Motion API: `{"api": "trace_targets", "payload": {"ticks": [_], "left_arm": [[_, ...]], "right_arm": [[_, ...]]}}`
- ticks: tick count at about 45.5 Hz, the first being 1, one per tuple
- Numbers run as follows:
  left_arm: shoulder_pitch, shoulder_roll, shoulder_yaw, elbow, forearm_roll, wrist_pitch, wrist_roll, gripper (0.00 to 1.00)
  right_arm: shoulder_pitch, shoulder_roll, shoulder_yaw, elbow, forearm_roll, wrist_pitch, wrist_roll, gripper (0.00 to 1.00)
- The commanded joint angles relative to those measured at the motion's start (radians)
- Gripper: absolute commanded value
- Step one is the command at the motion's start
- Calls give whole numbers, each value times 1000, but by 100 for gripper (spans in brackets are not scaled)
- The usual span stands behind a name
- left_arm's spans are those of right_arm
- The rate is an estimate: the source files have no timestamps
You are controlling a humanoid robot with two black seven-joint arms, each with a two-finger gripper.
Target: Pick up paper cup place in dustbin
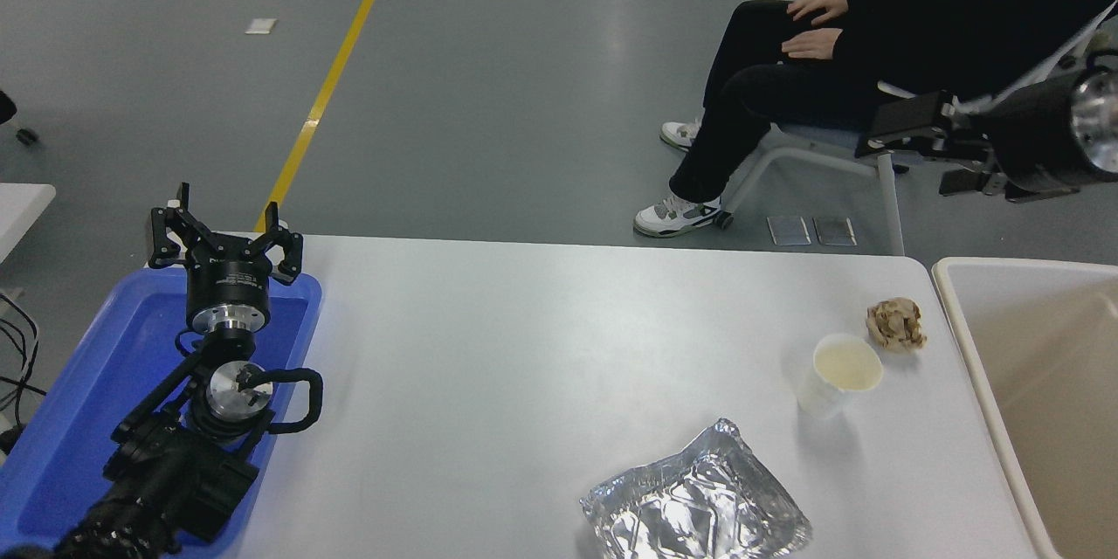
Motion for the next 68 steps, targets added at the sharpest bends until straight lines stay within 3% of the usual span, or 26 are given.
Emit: {"api": "trace_targets", "payload": {"ticks": [1, 24, 49, 55, 68], "left_arm": [[0, 0, 0, 1, -1, 0, 0, 99], [0, 0, 0, 1, -1, 0, 0, 99], [0, 0, 0, 1, -1, 0, 0, 99], [0, 0, 0, 1, -1, 0, 0, 99], [0, 0, 0, 1, -1, 0, 0, 99]], "right_arm": [[133, 46, -81, 98, 2, 133, 11, 100], [147, 166, -78, 98, 39, 371, 12, 100], [132, 162, -109, 98, 82, 394, 12, 100], [116, 145, -103, 98, 53, 394, 12, 100], [-34, 102, -40, -8, -145, 350, 11, 100]]}}
